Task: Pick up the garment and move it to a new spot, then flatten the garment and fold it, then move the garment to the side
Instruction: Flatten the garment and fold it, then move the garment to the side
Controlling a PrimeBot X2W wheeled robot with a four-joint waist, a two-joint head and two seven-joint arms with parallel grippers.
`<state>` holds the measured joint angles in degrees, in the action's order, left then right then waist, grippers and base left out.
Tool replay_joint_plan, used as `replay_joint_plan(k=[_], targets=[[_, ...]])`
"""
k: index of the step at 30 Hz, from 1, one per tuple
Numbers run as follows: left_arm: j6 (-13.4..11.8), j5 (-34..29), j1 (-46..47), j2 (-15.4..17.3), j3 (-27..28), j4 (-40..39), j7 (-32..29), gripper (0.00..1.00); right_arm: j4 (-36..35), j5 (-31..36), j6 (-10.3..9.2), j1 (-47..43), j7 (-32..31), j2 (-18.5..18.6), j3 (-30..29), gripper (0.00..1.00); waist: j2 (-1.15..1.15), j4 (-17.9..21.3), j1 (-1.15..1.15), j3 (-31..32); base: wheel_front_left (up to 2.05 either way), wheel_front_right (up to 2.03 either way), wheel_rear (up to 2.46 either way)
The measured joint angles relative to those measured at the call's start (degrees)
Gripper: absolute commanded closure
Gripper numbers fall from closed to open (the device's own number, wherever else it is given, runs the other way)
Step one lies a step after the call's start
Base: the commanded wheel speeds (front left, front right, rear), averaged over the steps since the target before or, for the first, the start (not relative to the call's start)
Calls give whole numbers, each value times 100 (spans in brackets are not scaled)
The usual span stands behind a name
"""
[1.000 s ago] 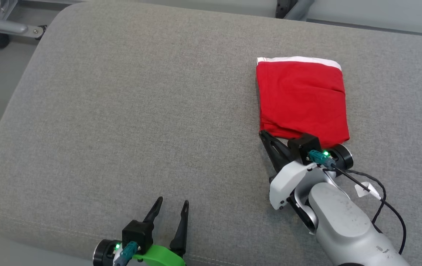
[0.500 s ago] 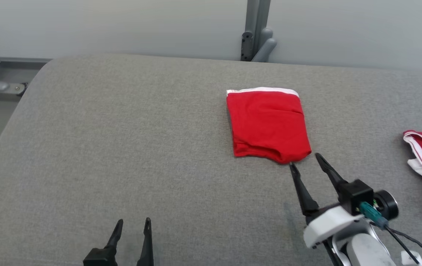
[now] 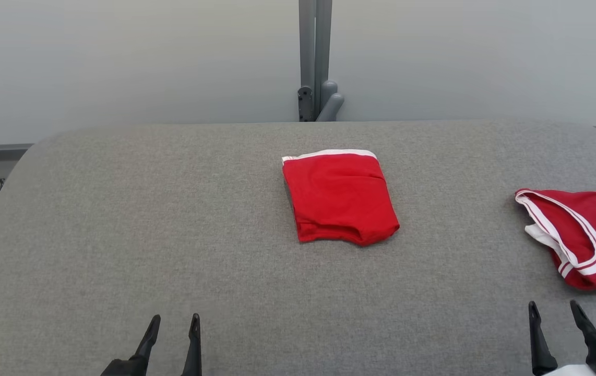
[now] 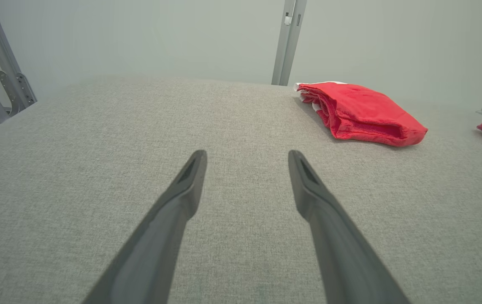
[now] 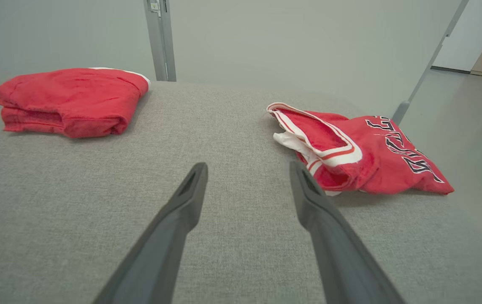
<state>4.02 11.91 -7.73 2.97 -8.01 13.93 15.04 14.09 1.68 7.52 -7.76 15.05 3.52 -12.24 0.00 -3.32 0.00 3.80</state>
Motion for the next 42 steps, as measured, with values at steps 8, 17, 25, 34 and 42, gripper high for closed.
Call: replay_joint_plan(k=[8,17,25,34,42], targets=[[110,-37,13,-5,18,35,0,0,136,2,1,5,1,14,-119,0,0,45,0,17,0,0,0],[148,78,230,-7,-149,-119,0,0,1089,-1403,-3,1608,-299,144,630,0,0,-70,0,-333,0,0,0],[203,186,754,-5,-489,136,0,0,2288,-2780,-3,3823,-2290,588,1511,0,0,-299,0,-950,0,0,0],[201,303,1031,-10,-860,301,0,0,4051,-2975,-3,4930,-2573,546,1436,0,0,-923,0,-1254,0,0,0],[201,299,1081,-10,-1032,263,0,0,5209,-2972,-3,5491,-2170,565,1172,0,0,-1434,0,-1432,0,0,0]])
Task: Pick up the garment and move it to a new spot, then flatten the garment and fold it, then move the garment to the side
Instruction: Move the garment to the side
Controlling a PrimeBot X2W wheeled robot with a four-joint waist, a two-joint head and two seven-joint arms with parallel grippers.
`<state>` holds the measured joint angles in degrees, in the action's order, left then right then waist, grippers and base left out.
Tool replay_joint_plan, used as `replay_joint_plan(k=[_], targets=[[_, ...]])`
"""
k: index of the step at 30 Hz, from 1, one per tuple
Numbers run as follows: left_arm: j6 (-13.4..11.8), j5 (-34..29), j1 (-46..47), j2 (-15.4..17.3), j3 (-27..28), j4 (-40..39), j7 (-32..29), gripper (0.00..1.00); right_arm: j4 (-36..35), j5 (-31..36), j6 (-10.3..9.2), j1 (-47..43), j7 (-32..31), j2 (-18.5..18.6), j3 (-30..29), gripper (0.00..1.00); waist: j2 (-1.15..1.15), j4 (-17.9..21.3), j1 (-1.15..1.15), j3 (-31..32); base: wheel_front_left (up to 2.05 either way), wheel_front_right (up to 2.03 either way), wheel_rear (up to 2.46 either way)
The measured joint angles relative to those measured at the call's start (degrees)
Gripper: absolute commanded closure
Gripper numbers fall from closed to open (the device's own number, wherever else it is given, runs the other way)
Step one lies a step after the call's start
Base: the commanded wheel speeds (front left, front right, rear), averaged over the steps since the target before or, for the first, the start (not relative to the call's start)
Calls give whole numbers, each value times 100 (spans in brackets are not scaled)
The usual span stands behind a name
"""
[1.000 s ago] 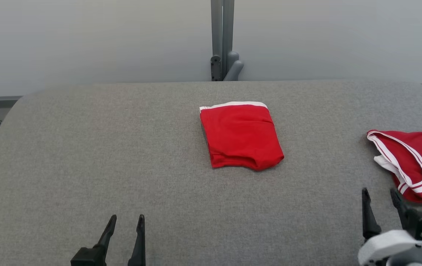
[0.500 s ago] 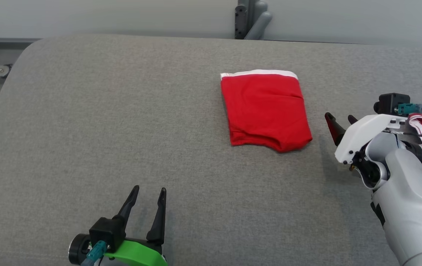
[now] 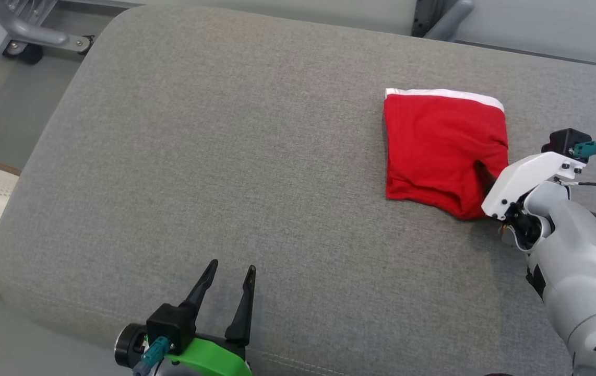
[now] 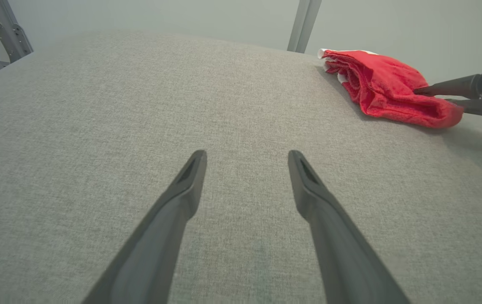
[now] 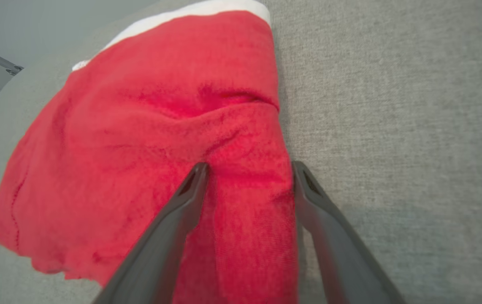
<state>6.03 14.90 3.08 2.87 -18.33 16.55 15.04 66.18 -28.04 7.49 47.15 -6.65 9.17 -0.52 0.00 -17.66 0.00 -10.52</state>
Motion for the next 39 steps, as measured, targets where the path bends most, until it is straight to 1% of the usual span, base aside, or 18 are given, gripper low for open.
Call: replay_joint_plan(k=[3,6,7,8,11,13,14,16,18,21,24,25,27,31,34,37,39], targets=[[0,-29,3,1,7,-21,0,0,328,38,0,142,131,23,-87,0,0,-113,0,-74,0,0,0],[0,-41,5,1,13,-29,0,0,478,-7,0,221,168,8,-174,0,0,-179,0,-126,0,0,0],[0,-41,5,1,22,-36,0,0,500,-46,0,247,164,-13,-204,15,0,-185,0,-140,0,0,0],[-2,-41,6,1,38,-48,1,0,514,-86,0,275,162,-35,-226,100,0,-178,0,-152,0,0,0],[-55,-12,42,0,98,-134,1,0,430,-232,-1,356,62,-190,-131,100,0,-89,0,-180,0,0,0],[-91,42,51,-1,168,-178,1,0,219,-263,-1,358,-13,-299,118,100,0,12,0,-191,0,0,0],[-108,69,43,0,207,-196,0,0,90,-223,-1,355,-77,-319,355,100,0,76,0,-193,0,0,0],[-119,98,16,1,282,-224,0,0,-170,-204,-1,351,-223,-310,709,100,0,225,0,-193,0,0,0],[-127,125,-20,1,320,-246,0,0,-438,-271,0,328,-404,-185,985,100,0,401,1,-182,0,0,0],[-165,218,-40,-1,325,-346,0,0,-944,-491,-1,280,-820,162,1369,100,0,686,0,-152,0,0,0],[-201,274,-49,-1,326,-431,1,0,-1473,-711,0,190,-1370,639,1726,100,0,974,0,-115,0,0,0],[-220,321,-51,-1,331,-464,1,0,-1811,-821,0,151,-1716,1053,1842,100,0,1163,0,-93,0,0,0],[-231,344,-52,-1,334,-478,1,0,-2095,-902,0,127,-2050,1472,1864,100,0,1339,0,-76,0,0,0],[-248,376,-51,-2,300,-509,0,0,-2595,-988,0,43,-2732,2115,1736,100,0,1631,0,-53,0,0,0],[-237,415,-52,-3,255,-446,0,0,-2880,-987,-1,-120,-3194,2468,1548,100,0,1781,0,-47,0,0,0],[-151,272,-54,-4,311,-300,0,0,-2966,-892,0,-261,-3500,2635,1269,100,0,1869,0,-44,0,0,0],[-99,156,-38,-3,392,-219,1,0,-2889,-577,0,-342,-3506,2705,1047,100,0,1888,0,-65,0,0,0]])
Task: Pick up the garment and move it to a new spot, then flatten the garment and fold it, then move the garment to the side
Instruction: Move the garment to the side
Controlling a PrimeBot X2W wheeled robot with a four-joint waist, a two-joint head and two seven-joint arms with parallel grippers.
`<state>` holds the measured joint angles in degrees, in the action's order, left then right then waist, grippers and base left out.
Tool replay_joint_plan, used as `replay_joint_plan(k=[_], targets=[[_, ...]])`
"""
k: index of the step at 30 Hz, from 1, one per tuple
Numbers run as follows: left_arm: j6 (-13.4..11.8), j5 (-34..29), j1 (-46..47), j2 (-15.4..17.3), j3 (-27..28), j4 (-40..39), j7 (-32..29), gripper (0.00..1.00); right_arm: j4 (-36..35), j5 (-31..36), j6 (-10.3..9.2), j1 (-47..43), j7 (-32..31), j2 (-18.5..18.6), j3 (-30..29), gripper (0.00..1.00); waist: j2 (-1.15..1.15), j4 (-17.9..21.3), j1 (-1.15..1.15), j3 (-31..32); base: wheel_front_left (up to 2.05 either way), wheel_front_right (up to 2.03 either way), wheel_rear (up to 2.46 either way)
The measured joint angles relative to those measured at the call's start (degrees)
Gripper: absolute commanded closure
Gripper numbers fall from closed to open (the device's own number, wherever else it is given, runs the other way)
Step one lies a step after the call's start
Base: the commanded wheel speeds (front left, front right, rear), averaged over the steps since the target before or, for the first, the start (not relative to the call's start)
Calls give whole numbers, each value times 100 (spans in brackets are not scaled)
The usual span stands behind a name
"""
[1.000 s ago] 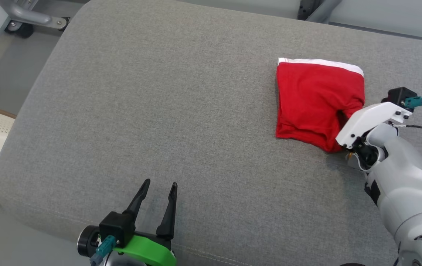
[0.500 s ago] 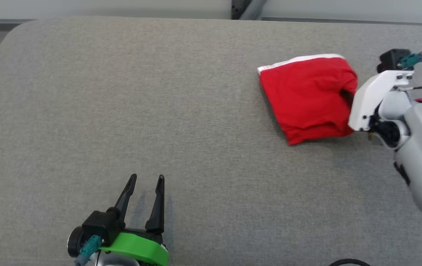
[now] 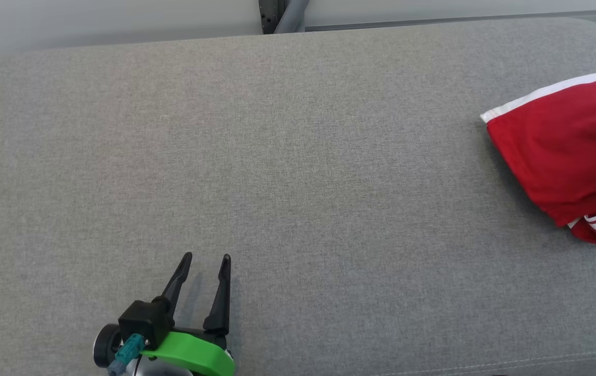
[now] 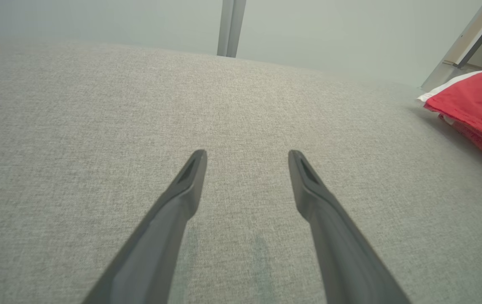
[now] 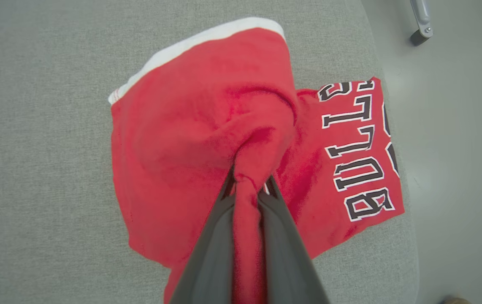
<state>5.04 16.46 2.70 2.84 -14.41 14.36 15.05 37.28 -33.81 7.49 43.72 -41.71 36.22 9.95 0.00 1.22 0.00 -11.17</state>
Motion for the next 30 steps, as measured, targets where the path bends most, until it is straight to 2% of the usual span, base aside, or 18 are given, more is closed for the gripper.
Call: replay_joint_plan(k=[4,6,7,8,9,14,18,21,24,25,26,30], targets=[[85,107,86,0,199,147,-1,0,401,702,1,-217,210,-9,-455,100,0,-63,0,-62,0,0,0],[104,107,137,0,281,215,-1,0,564,1134,1,-293,516,-38,-728,100,0,-122,0,-94,0,0,0],[110,125,151,0,312,259,0,0,620,1350,1,-324,730,-57,-893,91,0,-156,0,-107,0,0,0],[121,133,149,0,333,304,-1,0,706,1469,1,-349,866,-107,-1078,24,0,-190,0,-116,0,0,0],[126,137,146,0,357,348,0,0,750,1625,0,-408,1012,-166,-1165,0,0,-224,0,-122,0,0,0],[148,201,68,2,390,469,-1,0,634,2292,4,-801,1785,-413,-1270,0,0,-333,0,-45,0,0,0],[102,226,-85,-3,444,294,-1,0,-54,1837,5,-978,2920,-850,-1504,0,0,-372,0,158,0,0,0],[-38,237,-272,3,590,199,-1,0,-703,1711,5,-1453,3693,-922,-1351,0,0,-380,0,362,0,0,0],[-159,76,-450,-3,744,180,-1,0,-1284,1753,4,-1944,4217,-943,-1365,0,0,-371,0,589,0,0,0],[-159,76,-450,-3,744,180,-1,0,-1284,1753,4,-1944,4217,-943,-1365,0,0,-371,0,589,0,0,0],[-213,-12,-513,-2,884,174,-1,0,-1599,1863,4,-2313,4476,-1048,-1454,0,0,-359,0,732,0,0,0],[-254,-141,-616,-1,1061,153,-1,0,-1952,2105,4,-2963,4847,-1319,-1455,0,0,-337,0,934,0,0,0]])
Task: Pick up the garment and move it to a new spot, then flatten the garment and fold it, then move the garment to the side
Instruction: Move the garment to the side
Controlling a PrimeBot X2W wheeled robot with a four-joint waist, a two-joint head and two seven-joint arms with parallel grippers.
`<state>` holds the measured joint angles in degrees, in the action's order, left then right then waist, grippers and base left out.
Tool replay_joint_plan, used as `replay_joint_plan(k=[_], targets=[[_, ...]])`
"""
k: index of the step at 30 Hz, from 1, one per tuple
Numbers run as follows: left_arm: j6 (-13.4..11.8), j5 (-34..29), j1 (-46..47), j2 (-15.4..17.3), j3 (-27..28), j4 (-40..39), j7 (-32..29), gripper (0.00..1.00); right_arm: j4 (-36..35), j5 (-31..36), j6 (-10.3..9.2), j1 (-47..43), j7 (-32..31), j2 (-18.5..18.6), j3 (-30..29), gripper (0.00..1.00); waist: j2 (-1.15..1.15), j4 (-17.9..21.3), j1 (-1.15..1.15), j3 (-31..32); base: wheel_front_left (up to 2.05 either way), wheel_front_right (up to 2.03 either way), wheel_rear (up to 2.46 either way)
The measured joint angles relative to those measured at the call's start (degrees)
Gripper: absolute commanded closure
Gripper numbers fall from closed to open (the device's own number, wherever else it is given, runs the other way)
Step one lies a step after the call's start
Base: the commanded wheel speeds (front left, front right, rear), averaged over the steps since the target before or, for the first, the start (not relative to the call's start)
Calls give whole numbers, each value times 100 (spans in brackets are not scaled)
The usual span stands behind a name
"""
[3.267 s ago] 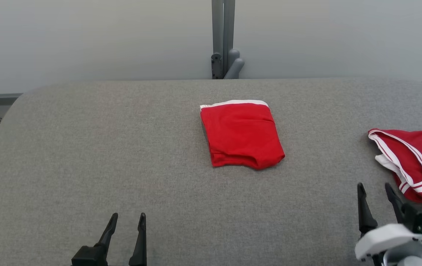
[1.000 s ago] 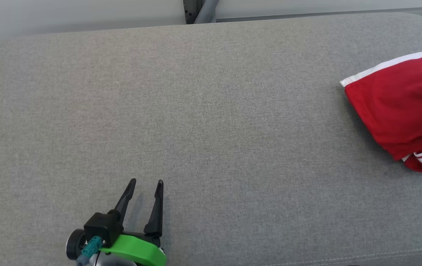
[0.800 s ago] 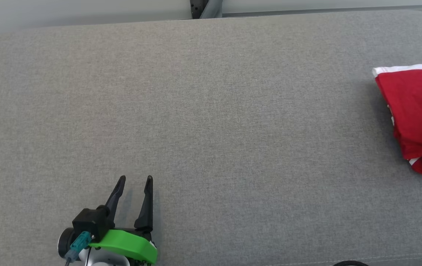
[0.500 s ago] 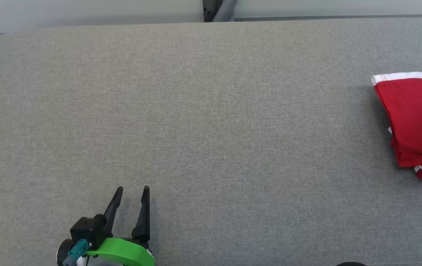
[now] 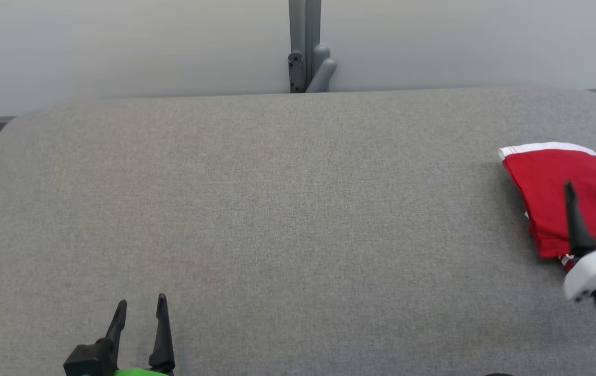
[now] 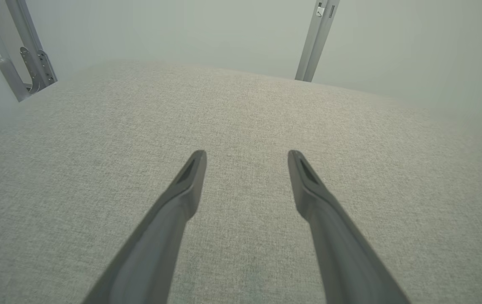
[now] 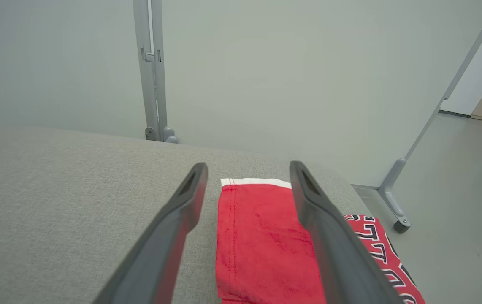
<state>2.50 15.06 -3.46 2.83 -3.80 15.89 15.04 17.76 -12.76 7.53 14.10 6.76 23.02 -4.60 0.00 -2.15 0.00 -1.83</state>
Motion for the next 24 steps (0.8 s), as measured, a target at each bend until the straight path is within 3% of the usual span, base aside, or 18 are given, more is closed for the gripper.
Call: replay_joint_plan(k=[3,10,16,24], targets=[[3,-98,-113,1,154,-14,0,0,-98,9,0,-635,394,-432,198,0,0,29,0,174,0,0,0],[56,-103,-264,3,227,-100,1,0,-80,942,1,-1321,808,-1077,483,0,0,106,0,386,0,0,0],[189,-101,-270,1,151,-36,0,0,-1017,1638,0,-1583,829,-1759,-86,0,0,62,0,382,0,0,0],[282,-147,-172,0,156,82,1,0,-1187,1913,0,-1679,829,-1960,-613,0,0,33,0,399,0,0,0]])
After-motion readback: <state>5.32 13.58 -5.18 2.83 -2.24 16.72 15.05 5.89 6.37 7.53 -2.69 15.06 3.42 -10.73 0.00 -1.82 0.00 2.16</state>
